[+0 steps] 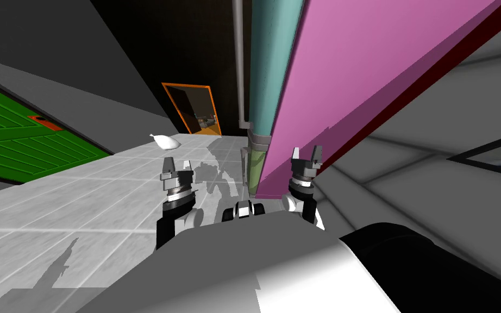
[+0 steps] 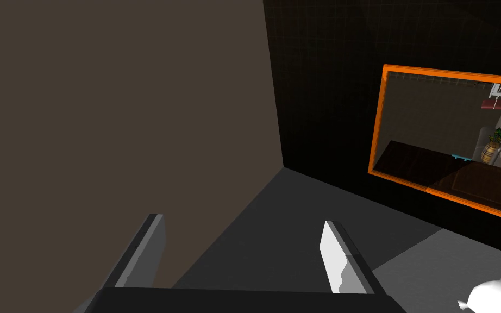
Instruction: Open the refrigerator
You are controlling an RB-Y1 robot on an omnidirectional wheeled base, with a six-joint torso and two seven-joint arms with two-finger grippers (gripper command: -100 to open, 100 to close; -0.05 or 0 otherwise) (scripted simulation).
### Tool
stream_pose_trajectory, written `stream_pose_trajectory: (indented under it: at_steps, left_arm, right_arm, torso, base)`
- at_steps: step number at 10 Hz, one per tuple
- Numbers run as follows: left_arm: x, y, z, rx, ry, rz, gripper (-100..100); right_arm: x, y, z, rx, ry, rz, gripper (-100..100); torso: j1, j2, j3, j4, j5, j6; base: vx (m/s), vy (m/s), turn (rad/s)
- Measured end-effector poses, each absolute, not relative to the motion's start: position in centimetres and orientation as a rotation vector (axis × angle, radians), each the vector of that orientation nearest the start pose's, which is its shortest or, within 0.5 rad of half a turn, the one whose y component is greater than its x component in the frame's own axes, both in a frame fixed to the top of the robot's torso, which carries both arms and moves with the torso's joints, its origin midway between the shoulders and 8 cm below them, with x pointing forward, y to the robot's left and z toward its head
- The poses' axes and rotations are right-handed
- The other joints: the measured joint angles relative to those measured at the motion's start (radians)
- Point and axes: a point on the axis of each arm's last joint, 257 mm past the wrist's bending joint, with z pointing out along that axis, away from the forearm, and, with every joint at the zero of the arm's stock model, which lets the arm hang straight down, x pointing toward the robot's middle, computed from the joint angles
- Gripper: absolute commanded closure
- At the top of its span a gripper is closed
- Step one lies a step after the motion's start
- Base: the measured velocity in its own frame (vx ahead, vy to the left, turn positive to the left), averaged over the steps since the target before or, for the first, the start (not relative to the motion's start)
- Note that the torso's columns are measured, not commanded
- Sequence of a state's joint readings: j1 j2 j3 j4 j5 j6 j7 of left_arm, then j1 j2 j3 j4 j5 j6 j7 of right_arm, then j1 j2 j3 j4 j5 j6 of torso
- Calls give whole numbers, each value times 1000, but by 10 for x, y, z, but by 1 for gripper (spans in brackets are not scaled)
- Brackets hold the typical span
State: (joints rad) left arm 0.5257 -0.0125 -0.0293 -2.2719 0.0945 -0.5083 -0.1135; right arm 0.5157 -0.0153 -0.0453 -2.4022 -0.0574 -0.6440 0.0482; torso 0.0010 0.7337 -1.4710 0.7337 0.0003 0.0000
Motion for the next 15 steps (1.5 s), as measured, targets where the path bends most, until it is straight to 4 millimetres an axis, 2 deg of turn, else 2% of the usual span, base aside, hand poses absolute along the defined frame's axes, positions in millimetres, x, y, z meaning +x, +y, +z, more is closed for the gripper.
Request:
stream_pose_trajectory:
  at_steps: [8,15]
  left_arm:
    - [342,286,14,-708,589,-1269,0]
    - [342,286,14,-708,589,-1269,0]
  right_arm:
    - [272,-256,117,109,592,1083,-100]
    - [265,-241,122,-125,668,855,-100]
  torso:
    - [-2,4,-5,4,-1,0]
    - [-1,4,-5,4,0,0]
  base:
    - [41,60,-18]
    - [39,62,-19]
